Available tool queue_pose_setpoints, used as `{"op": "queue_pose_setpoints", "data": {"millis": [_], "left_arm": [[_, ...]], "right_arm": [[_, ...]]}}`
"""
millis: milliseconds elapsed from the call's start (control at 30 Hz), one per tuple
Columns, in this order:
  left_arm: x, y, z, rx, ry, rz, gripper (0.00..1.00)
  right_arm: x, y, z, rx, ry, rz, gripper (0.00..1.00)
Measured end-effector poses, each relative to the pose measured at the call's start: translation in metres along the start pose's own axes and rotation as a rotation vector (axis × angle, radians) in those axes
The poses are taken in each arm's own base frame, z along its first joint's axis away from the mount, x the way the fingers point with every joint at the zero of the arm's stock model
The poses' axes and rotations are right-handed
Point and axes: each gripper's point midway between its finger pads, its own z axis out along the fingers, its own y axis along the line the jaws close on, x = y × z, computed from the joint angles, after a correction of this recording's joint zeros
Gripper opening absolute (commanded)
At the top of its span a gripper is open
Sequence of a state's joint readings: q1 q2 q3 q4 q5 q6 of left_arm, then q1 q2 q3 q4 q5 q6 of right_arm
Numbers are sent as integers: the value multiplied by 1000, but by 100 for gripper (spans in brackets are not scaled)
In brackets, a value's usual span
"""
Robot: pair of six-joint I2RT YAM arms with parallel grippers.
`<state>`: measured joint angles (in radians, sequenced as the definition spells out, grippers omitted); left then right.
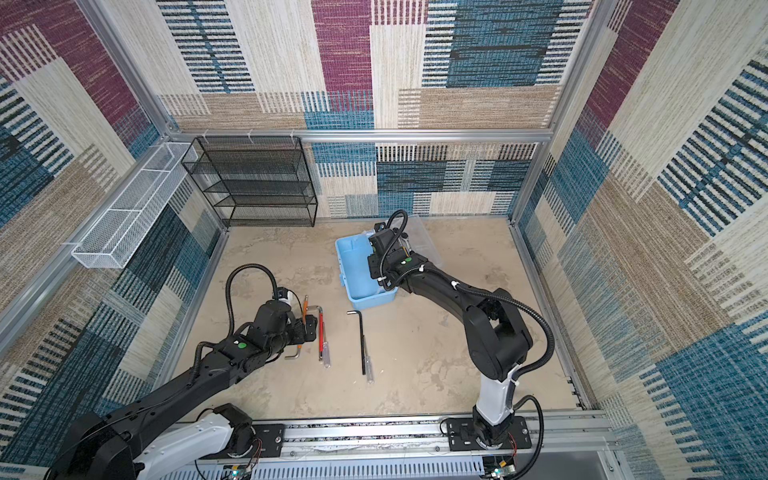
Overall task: Pack the tool kit
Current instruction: 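Lift the yellow knife and carry it over the clear tray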
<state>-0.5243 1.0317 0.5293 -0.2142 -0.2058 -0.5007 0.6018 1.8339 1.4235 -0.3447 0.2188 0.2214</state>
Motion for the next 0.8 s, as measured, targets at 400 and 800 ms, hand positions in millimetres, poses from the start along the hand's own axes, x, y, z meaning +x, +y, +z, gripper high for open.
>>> {"op": "queue_pose_setpoints", "data": {"millis": [400,800], "left_arm": [[-1,-1,-1,5,-3,-1,99],[-4,-6,-2,26,-1,-2,99]], "right_arm": [[-8,9,31,-16,23,-66,25],[2,-3,46,19,52,-101,25]]}}
